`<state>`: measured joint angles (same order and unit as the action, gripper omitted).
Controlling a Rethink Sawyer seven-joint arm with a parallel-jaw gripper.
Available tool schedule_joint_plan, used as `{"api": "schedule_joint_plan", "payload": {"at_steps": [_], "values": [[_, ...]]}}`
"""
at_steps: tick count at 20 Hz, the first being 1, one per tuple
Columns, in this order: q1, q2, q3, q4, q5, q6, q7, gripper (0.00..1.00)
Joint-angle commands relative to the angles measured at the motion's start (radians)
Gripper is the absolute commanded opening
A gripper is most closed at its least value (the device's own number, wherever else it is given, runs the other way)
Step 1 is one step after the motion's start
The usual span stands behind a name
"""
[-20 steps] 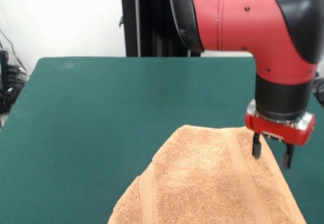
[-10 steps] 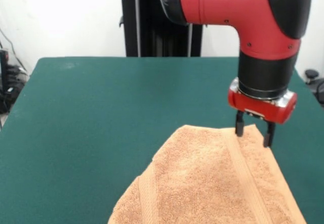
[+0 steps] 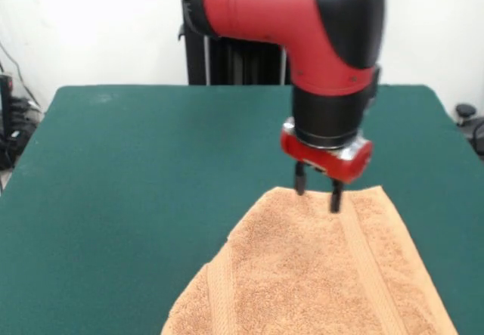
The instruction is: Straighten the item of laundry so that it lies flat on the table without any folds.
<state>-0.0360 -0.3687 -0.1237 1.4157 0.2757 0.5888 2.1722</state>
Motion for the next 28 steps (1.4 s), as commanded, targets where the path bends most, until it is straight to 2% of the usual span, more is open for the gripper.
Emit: {"api": "schedule_joint_plan", "payload": {"at_steps": [1,9,23,24,28], "values": [[-0.039,0.088,0.107,0.182,-0.072,-0.094,0.004,1.0],[-0.112,0.116,0.184,0.21,-0.117,-0.201,0.007,1.0],[-0.157,0.151,0.238,0.177,-0.143,-0.258,0.018,1.0],[-0.156,0.152,0.236,0.168,-0.155,-0.263,0.014,0.0],[-0.135,0.147,0.211,0.155,-0.161,-0.247,0.026,0.0]]}}
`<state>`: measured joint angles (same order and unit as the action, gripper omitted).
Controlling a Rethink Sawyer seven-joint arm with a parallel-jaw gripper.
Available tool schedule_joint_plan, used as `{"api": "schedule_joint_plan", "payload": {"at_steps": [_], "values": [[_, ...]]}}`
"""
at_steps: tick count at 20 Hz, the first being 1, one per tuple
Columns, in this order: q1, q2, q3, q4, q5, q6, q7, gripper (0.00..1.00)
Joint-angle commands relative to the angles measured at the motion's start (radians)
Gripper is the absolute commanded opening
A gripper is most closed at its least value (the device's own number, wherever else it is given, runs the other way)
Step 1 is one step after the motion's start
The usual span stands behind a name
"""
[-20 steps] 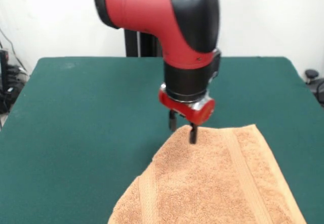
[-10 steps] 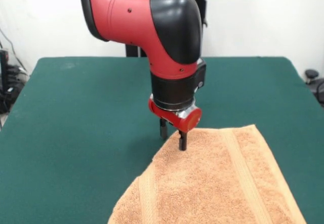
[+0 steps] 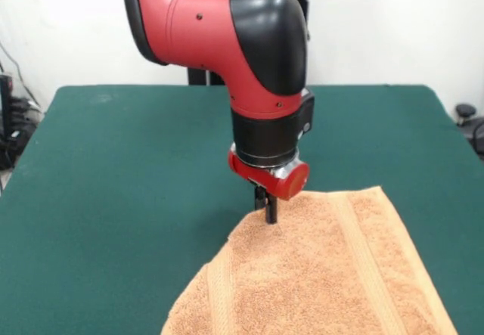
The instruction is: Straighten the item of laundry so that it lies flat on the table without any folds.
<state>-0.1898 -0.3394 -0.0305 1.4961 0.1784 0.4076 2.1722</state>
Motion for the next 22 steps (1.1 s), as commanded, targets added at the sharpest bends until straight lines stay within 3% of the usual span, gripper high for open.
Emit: {"api": "schedule_joint_plan", "payload": {"at_steps": [1,4,8,11,15,17,22], "values": [[0.022,0.12,0.112,0.069,-0.064,-0.067,0.031,0.0],[0.046,0.133,0.083,0.042,-0.066,-0.07,0.053,0.0],[0.191,0.153,-0.105,-0.036,-0.045,0.031,0.175,0.0],[0.374,0.208,-0.343,-0.124,-0.017,0.148,0.34,0.0],[0.571,0.396,-0.696,-0.285,0.008,0.321,0.496,0.0],[0.606,0.485,-0.818,-0.35,0.011,0.394,0.527,0.0],[0.625,0.597,-0.93,-0.417,0.012,0.449,0.594,0.0]]}}
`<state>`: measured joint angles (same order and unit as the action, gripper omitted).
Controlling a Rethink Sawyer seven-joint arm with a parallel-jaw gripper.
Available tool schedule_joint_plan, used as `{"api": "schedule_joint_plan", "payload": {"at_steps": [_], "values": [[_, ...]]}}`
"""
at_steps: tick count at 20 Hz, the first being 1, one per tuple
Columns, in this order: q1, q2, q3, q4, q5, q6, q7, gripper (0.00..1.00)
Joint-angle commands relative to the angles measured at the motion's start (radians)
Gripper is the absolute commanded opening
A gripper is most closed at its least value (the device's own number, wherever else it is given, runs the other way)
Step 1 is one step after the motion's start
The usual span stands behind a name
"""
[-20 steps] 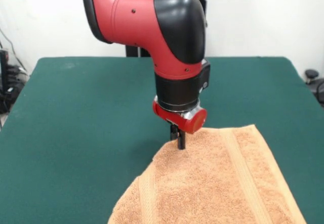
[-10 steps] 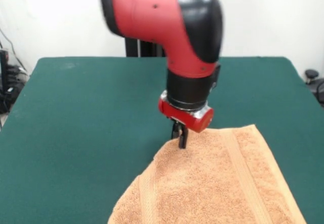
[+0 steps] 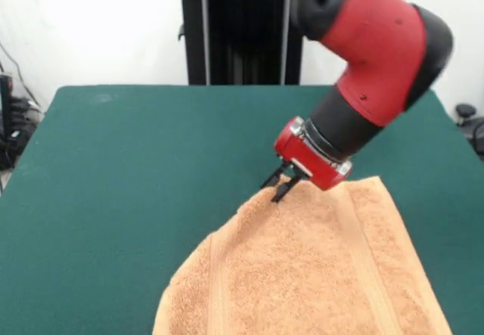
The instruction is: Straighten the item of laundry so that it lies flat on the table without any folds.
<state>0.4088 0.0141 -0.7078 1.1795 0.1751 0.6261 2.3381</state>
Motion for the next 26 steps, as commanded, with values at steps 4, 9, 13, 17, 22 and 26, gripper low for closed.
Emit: {"api": "schedule_joint_plan", "payload": {"at_steps": [4,9,13,17,22,26], "values": [[-0.007,0.28,-0.262,-0.117,0.009,0.185,0.456,0.0],[-0.032,0.336,-0.306,-0.169,0.007,0.222,0.489,0.0],[-0.044,0.36,-0.339,-0.174,0.017,0.243,0.509,0.0],[-0.023,0.286,-0.325,-0.106,0.016,0.262,0.453,0.0],[0.005,0.159,-0.275,-0.054,0.024,0.324,0.364,0.0],[-0.008,0.153,-0.242,-0.11,0.047,0.357,0.367,0.0]]}}
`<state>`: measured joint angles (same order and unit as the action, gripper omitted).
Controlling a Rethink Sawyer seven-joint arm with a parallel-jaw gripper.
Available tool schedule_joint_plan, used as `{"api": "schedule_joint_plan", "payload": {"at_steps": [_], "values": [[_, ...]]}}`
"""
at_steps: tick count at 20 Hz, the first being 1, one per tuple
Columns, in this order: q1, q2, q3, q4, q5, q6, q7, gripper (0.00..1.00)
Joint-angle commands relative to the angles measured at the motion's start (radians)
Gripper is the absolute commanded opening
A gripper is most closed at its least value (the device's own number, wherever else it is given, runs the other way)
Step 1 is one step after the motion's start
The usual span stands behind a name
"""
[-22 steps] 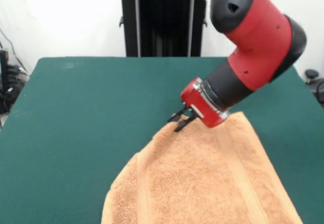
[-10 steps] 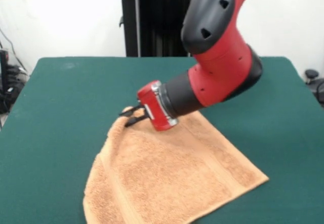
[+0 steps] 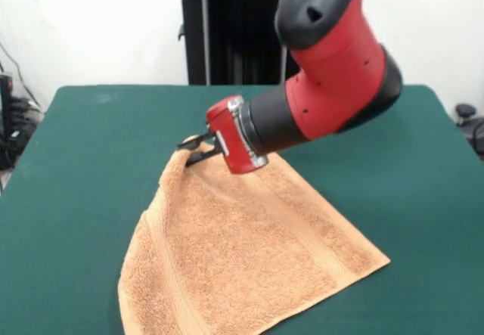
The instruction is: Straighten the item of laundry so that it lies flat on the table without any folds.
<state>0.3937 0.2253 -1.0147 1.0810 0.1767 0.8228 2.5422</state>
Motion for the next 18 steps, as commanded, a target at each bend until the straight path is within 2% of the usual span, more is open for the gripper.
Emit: {"api": "schedule_joint_plan", "payload": {"at_steps": [1,10,14,18], "values": [[0.002,-0.052,0.075,-0.031,0.054,0.167,0.171,0.0],[-0.023,-0.004,0.145,-0.159,0.133,0.202,0.261,0.0],[-0.065,-0.03,0.297,-0.135,0.226,0.055,0.229,0.0],[-0.117,-0.049,0.466,-0.111,0.3,-0.084,0.123,0.0]]}}
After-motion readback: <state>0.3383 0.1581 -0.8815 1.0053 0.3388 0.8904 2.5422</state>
